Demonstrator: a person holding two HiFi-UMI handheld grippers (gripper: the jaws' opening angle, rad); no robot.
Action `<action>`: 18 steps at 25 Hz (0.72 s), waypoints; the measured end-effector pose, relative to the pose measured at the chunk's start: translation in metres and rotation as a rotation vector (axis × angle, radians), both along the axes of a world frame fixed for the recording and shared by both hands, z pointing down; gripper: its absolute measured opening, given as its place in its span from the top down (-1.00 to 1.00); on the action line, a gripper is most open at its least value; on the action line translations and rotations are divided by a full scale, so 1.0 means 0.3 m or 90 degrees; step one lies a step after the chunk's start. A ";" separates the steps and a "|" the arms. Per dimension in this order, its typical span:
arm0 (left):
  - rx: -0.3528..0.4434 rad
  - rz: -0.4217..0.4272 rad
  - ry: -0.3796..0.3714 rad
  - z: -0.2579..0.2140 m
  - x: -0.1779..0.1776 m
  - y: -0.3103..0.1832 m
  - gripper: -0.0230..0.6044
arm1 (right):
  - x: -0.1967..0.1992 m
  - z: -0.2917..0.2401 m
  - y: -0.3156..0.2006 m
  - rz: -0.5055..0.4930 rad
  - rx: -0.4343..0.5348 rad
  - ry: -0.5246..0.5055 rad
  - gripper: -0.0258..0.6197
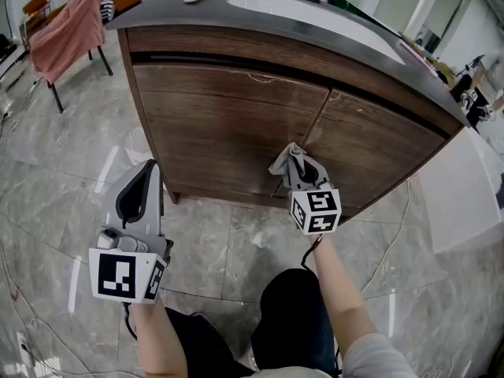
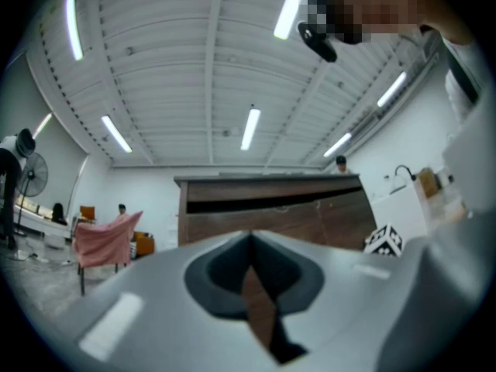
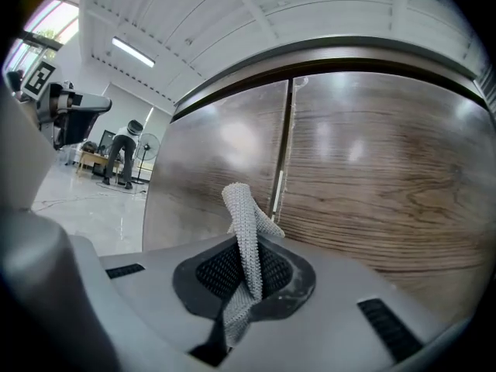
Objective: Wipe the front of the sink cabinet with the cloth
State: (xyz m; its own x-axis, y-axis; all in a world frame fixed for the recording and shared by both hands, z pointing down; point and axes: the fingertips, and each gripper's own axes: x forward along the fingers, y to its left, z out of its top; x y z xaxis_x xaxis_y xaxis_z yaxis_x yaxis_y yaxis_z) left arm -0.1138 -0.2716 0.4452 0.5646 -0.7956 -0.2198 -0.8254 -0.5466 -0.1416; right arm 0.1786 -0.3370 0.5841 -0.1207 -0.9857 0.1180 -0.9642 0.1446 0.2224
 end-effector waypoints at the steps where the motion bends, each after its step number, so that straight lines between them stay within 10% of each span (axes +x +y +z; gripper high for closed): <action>1: 0.000 0.001 0.000 0.001 0.002 0.001 0.91 | 0.005 0.005 0.002 0.006 0.002 -0.005 0.90; 18: -0.001 0.001 0.001 0.009 -0.014 0.006 0.91 | -0.006 0.198 -0.002 0.022 -0.056 0.011 0.90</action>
